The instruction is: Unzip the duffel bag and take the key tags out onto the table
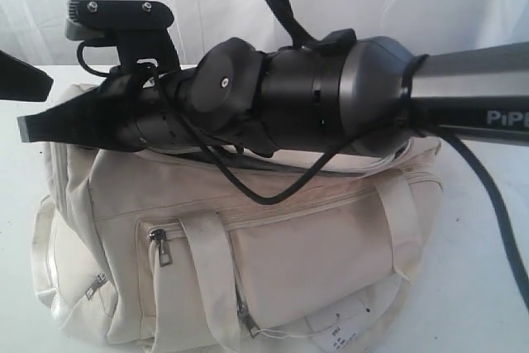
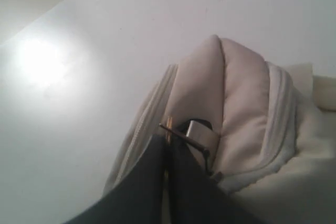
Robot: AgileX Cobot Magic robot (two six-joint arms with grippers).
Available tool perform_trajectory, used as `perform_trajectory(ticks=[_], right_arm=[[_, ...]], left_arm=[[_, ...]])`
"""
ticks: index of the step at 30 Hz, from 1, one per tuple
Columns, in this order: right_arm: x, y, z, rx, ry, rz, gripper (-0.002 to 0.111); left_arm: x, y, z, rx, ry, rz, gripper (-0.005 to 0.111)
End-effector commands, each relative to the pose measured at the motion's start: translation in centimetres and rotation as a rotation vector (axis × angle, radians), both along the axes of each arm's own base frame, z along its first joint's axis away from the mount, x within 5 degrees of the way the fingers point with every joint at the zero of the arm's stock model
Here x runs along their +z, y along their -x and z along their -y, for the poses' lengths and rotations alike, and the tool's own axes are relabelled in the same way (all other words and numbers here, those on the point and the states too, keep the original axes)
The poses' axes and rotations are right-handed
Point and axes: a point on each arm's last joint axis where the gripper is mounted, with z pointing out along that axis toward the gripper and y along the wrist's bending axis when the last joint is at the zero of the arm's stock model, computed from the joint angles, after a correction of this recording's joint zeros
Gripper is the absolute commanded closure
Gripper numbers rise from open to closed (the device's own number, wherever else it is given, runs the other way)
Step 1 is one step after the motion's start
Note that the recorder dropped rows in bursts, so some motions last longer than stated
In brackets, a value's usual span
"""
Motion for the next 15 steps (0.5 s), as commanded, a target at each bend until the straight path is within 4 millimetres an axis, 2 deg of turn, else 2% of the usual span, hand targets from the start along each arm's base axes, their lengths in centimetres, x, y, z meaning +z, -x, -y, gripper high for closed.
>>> perform_trajectory(ticks=[1,7,9,13,15], right_arm=[[1.1,-0.8,0.1,-0.015,-0.028,0.005,0.108],[0.3,0.6,0.1,0.107,0.05,-0.092,0.105],[0.4,0.8,0.2,0.137,0.066,-0.098,0.096],[2.0,1.6,1.1,0.198,0.094,-0.044,0.066],[2.9,2.0,1.7,0.239,0.129,0.004,0.057]], left_arm=[[0.0,0.4,0.1,-0.002,0.011,-0.01,0.107],[0.0,0.4,0.1,-0.002,0.011,-0.01,0.107],[0.0,0.4,0.1,-0.002,0.011,-0.01,0.107],[0.0,0.4,0.1,-0.002,0.011,-0.01,0.107],[0.0,0.4,0.1,-0.002,0.011,-0.01,0.107]])
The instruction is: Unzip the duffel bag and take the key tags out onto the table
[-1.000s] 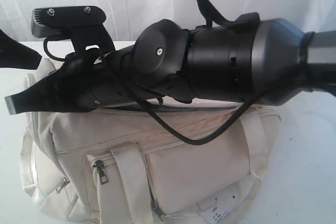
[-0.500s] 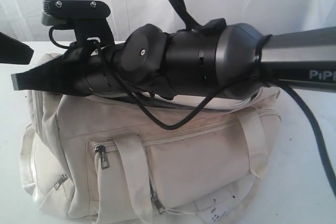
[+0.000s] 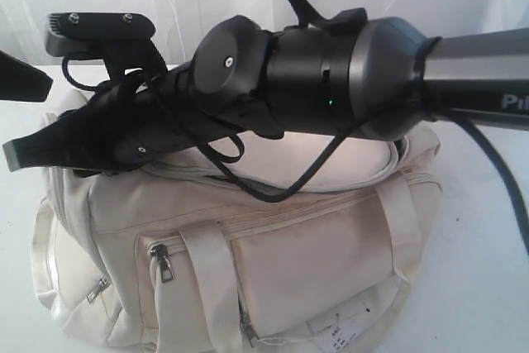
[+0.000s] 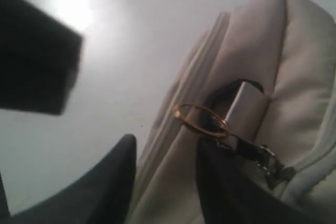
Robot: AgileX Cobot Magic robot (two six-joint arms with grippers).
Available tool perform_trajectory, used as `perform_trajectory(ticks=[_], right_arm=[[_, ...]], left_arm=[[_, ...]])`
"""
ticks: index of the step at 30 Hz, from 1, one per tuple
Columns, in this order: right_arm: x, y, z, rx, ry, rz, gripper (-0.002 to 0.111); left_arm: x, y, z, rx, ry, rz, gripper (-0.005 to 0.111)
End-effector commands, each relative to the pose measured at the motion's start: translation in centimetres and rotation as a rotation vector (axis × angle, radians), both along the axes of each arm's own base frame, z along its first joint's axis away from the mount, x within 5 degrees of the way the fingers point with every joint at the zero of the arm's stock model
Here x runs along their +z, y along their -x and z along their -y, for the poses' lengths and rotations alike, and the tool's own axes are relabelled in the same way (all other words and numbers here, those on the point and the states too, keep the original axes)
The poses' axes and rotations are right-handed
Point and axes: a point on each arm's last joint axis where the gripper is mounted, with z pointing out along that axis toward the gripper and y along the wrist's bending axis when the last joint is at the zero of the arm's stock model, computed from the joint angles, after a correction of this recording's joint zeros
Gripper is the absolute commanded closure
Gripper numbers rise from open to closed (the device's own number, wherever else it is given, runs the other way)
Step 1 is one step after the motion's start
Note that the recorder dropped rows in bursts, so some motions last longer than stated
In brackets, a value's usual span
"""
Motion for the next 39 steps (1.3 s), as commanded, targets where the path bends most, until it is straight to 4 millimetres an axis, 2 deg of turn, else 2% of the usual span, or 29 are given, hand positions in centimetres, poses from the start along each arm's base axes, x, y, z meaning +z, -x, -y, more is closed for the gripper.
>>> perform_trajectory(ticks=[1,8,12,17,22,25,27,30,32,36,39], right_arm=[[3.1,0.9,1.8,0.097,0.039,0.122,0.056],[6.8,2.5,5.6,0.134,0.163,0.204,0.056],[8.0,2.9,7.6,0.14,0.264,0.277,0.056],[7.9,3.1,8.6,0.167,0.357,0.287,0.056],[7.2,3.3,8.9,0.182,0.398,0.259,0.056],[7.2,3.2,8.9,0.181,0.404,0.269,0.056],[7.1,3.2,8.8,0.18,0.405,0.271,0.056],[7.0,3.1,8.8,0.18,0.413,0.28,0.056],[6.9,3.0,8.7,0.188,0.421,0.289,0.056],[6.9,2.9,8.6,0.179,0.409,0.292,0.056],[6.9,2.9,8.6,0.179,0.407,0.293,0.056]], left_arm=[[0.0,0.4,0.1,-0.003,0.013,-0.01,0.107],[-0.2,0.2,0.1,-0.004,0.012,-0.018,0.107],[-1.1,-0.4,0.2,-0.04,0.0,-0.076,0.107],[-3.0,-1.9,0.4,-0.094,-0.021,-0.169,0.107],[-4.2,-3.2,0.8,-0.165,-0.024,-0.167,0.107],[-4.3,-3.7,1.2,-0.222,0.019,-0.133,0.098],[-4.6,-4.0,1.4,-0.254,0.01,-0.117,0.086],[-5.2,-4.6,1.5,-0.245,0.007,-0.131,0.063],[-5.6,-5.1,1.4,-0.225,-0.004,-0.128,0.053],[-6.4,-5.6,1.2,-0.224,-0.048,-0.147,0.052],[-6.8,-5.8,1.2,-0.226,-0.045,-0.162,0.056]])
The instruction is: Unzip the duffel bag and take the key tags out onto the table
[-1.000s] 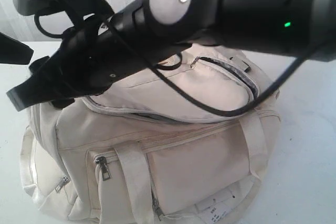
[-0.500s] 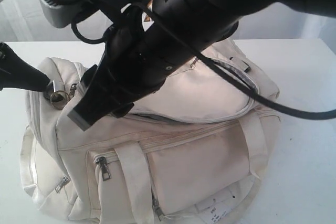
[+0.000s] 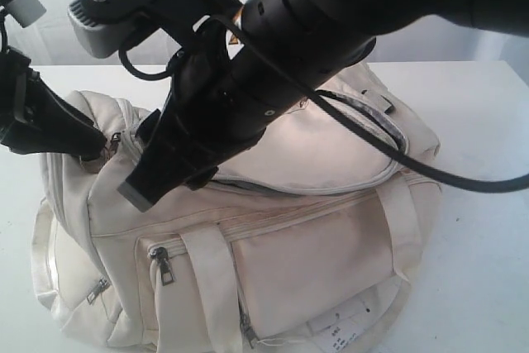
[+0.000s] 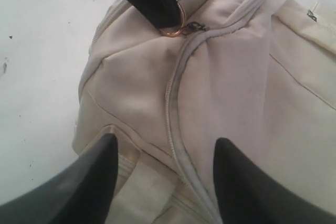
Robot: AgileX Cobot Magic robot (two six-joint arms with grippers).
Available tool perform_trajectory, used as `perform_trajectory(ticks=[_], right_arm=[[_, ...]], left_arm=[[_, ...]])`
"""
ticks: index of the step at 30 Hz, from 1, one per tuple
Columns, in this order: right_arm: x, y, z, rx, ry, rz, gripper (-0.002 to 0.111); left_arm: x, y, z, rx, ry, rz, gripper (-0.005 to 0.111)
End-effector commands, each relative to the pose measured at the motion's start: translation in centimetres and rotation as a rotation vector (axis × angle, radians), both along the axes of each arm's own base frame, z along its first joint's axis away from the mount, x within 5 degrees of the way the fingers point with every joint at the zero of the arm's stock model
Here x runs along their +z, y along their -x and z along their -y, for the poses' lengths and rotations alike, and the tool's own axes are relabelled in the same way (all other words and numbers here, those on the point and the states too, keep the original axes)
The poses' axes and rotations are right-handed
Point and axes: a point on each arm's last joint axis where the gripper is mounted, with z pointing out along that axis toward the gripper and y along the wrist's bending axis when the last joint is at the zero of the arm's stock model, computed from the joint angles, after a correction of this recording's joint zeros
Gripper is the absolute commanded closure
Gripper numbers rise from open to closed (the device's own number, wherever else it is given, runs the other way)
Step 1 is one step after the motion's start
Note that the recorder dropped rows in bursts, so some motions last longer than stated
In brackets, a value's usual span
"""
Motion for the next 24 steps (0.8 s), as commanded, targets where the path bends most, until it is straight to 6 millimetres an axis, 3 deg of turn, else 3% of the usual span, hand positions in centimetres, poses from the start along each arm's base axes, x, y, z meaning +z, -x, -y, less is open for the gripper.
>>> perform_trajectory(ticks=[1,11,18,24], right_arm=[[0.0,-0.3,0.0,-0.008,-0.007,0.013,0.056],[0.1,-0.4,-0.1,-0.016,-0.026,0.018,0.056],[0.1,-0.4,-0.1,-0.016,-0.029,0.019,0.056],[0.1,-0.4,-0.1,-0.021,-0.03,0.015,0.056]], left_arm=[[-0.7,0.0,0.2,-0.018,0.003,-0.032,0.057],[-1.7,-0.3,0.8,-0.06,0.02,-0.105,0.066],[-2.3,0.3,2.4,-0.26,-0.033,-0.051,0.066],[-2.9,0.1,1.9,-0.192,-0.125,-0.078,0.073]])
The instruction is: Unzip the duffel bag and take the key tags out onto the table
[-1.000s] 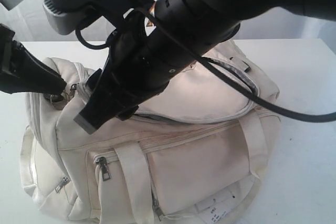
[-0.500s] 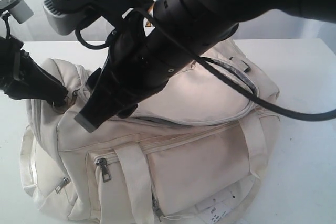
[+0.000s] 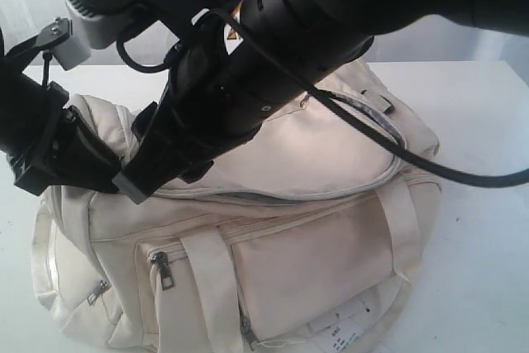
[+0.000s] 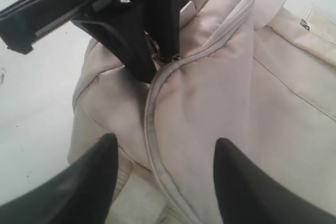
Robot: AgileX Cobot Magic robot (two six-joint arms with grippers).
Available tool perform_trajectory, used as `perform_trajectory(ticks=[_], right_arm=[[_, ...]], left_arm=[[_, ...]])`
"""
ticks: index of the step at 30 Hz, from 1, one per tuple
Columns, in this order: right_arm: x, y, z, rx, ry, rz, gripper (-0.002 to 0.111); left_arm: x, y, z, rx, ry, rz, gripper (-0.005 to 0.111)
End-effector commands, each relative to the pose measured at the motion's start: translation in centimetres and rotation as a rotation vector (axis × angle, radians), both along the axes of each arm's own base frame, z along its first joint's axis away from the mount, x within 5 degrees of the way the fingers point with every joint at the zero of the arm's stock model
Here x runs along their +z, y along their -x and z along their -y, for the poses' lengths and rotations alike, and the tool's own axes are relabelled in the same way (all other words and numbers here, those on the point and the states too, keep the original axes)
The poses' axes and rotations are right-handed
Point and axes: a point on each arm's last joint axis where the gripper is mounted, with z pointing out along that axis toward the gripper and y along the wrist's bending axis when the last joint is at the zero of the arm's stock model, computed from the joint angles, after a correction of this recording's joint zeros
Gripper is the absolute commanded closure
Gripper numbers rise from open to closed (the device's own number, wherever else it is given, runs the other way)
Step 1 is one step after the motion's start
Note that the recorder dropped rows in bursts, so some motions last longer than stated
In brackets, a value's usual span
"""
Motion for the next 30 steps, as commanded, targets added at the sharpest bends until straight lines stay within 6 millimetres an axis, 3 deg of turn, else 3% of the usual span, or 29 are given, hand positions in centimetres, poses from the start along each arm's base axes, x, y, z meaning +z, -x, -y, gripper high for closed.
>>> perform_trajectory(ticks=[1,8,13,17,23,26,30], right_arm=[[-0.1,-0.3,0.1,-0.011,-0.003,0.002,0.056],[-0.2,-0.3,0.1,0.008,0.016,0.013,0.055],[-1.9,-0.7,-0.9,0.078,0.082,0.041,0.043],[-4.1,-1.4,-2.1,0.078,0.118,0.019,0.043],[-5.6,-1.9,-2.9,0.078,0.142,0.006,0.043],[-5.8,-2.0,-3.1,0.075,0.139,0.01,0.047],[-5.7,-2.1,-3.2,0.071,0.127,0.015,0.062]], left_arm=[[-0.7,0.1,-0.5,0.037,-0.078,-0.03,0.076],[-0.2,0.4,-0.4,0.046,-0.06,-0.024,0.107],[2.0,1.7,-0.4,0.053,-0.012,0.045,0.107],[3.7,2.8,-0.6,0.067,0.0,0.127,0.107],[5.3,4.1,-0.9,0.077,0.014,0.199,0.107],[5.9,4.6,-0.9,0.077,0.018,0.223,0.107],[6.4,5.0,-1.0,0.088,0.025,0.258,0.107]])
